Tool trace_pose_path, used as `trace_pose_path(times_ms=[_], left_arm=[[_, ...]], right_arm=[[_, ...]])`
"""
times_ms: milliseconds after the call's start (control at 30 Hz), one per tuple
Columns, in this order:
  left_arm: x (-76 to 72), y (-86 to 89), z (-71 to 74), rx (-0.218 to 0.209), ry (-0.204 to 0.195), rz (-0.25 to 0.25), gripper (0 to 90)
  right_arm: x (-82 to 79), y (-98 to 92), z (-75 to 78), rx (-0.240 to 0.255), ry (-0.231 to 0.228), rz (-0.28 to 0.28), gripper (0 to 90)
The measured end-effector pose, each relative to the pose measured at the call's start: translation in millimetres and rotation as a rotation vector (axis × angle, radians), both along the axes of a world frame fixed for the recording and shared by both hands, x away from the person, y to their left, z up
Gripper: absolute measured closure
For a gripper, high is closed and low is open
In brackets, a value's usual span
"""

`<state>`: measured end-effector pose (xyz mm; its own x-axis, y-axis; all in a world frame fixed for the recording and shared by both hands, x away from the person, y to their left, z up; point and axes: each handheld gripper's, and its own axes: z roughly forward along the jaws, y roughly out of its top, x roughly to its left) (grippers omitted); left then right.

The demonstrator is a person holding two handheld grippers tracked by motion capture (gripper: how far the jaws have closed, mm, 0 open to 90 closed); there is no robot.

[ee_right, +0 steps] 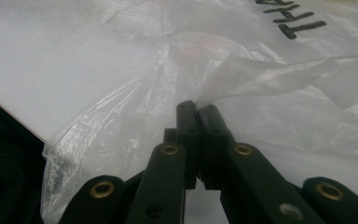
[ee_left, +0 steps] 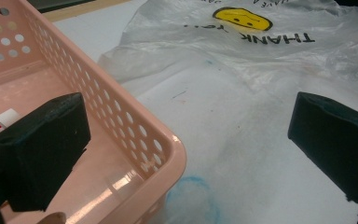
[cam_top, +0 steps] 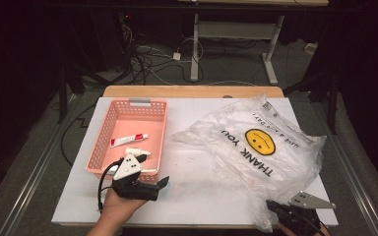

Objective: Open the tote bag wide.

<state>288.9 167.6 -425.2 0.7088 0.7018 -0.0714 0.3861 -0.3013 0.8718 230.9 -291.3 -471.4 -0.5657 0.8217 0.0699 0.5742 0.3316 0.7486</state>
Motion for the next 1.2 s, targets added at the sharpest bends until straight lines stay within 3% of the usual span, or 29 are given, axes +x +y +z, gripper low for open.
trace_pose_path(times_ms=[300, 433, 467, 567, 700, 733, 800, 867, 967, 1200], left_arm=[[1.0, 2.4, -0.2, -0.019, 0.0, 0.006, 0.0], [0.1, 3.6, 0.0, -0.025, -0.005, 0.006, 0.0], [0.0, 4.3, 0.0, -0.024, -0.008, 0.006, 0.0], [0.3, 6.5, -0.6, -0.027, -0.007, 0.014, 0.0], [0.3, 8.2, -0.8, -0.028, -0.013, 0.019, 0.0], [0.4, 8.4, -0.9, -0.03, -0.014, 0.02, 0.0], [0.6, 8.3, -1.1, -0.03, -0.014, 0.022, 0.0], [0.8, 8.0, -1.4, -0.032, -0.015, 0.022, 0.0], [1.0, 6.9, -1.8, -0.029, -0.014, 0.021, 0.0], [-0.3, 6.8, -2.7, -0.029, -0.019, 0.024, 0.0]], right_arm=[[15.4, 36.3, -1.3, 0.005, -0.008, 0.061, 89.2], [17.2, 44.8, 0.5, 0.008, -0.02, 0.089, 79.5], [15.4, 44.8, 2.0, 0.006, -0.03, 0.096, 76.0], [5.2, 36.1, 12.1, 0.057, -0.069, 0.095, 69.7], [-0.5, 27.8, 21.9, 0.094, -0.105, 0.073, 64.7], [-1.9, 21.6, 29.3, 0.115, -0.132, 0.056, 61.1], [-2.6, 19.6, 32.2, 0.128, -0.138, 0.053, 60.3], [-5.0, 15.3, 41.7, 0.145, -0.177, 0.046, 59.0], [-3.8, 13.0, 49.9, 0.143, -0.197, 0.034, 55.2], [20.1, 18.3, 57.8, 0.102, -0.202, 0.049, 43.0]])
